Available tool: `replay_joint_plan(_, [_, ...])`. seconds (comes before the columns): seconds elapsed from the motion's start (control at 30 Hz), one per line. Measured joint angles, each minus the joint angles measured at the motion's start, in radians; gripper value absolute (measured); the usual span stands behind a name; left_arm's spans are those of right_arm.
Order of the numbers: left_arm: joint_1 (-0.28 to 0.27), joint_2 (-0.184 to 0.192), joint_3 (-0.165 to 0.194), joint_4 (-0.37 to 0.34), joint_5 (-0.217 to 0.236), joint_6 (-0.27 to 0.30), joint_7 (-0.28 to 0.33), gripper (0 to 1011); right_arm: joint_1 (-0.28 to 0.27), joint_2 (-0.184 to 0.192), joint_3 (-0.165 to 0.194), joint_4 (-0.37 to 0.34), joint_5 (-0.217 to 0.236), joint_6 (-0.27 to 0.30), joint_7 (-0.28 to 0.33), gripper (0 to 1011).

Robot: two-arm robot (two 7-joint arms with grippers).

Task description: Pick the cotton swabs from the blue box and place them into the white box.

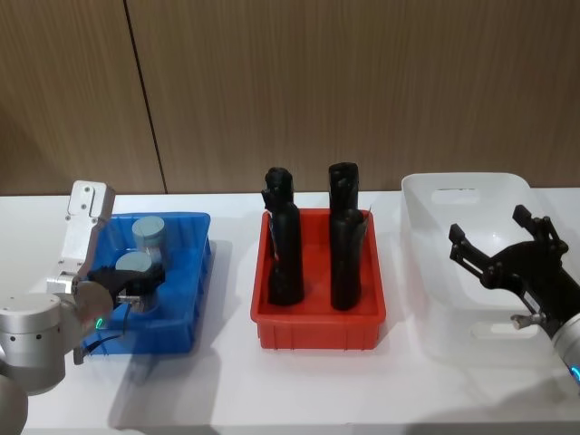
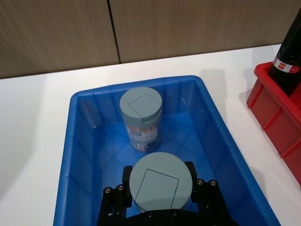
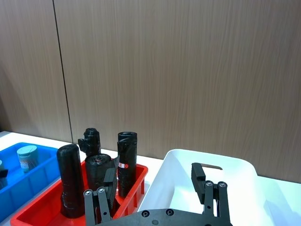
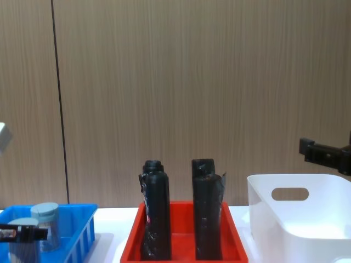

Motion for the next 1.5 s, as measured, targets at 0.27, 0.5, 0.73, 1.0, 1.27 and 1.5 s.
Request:
replay_joint_plan(0.27, [0.025, 0.006, 0.002, -0.072, 0.007, -0.029, 0.001, 665, 0.0, 0.0, 0.0, 0.0, 0.0, 0.0, 0.0, 1002])
replay_joint_plan(0.5, [0.059, 0.015, 0.005, -0.173, 0.009, -0.038, 0.0, 665, 0.0, 0.0, 0.0, 0.0, 0.0, 0.0, 0.0, 1002])
replay_joint_plan(0.73, [0.093, 0.029, 0.007, -0.269, 0.003, -0.031, -0.02, 665, 0.0, 0.0, 0.0, 0.0, 0.0, 0.0, 0.0, 1002])
replay_joint_plan(1.0, [0.134, 0.048, 0.007, -0.375, -0.017, -0.006, -0.041, 665, 0.0, 0.0, 0.0, 0.0, 0.0, 0.0, 0.0, 1002])
replay_joint_plan(1.27, [0.16, 0.064, 0.007, -0.449, -0.034, 0.016, -0.084, 665, 0.0, 0.0, 0.0, 0.0, 0.0, 0.0, 0.0, 1002])
replay_joint_plan(1.5, [0.168, 0.073, 0.008, -0.476, -0.048, 0.025, -0.158, 665, 0.0, 0.0, 0.0, 0.0, 0.0, 0.0, 0.0, 1002])
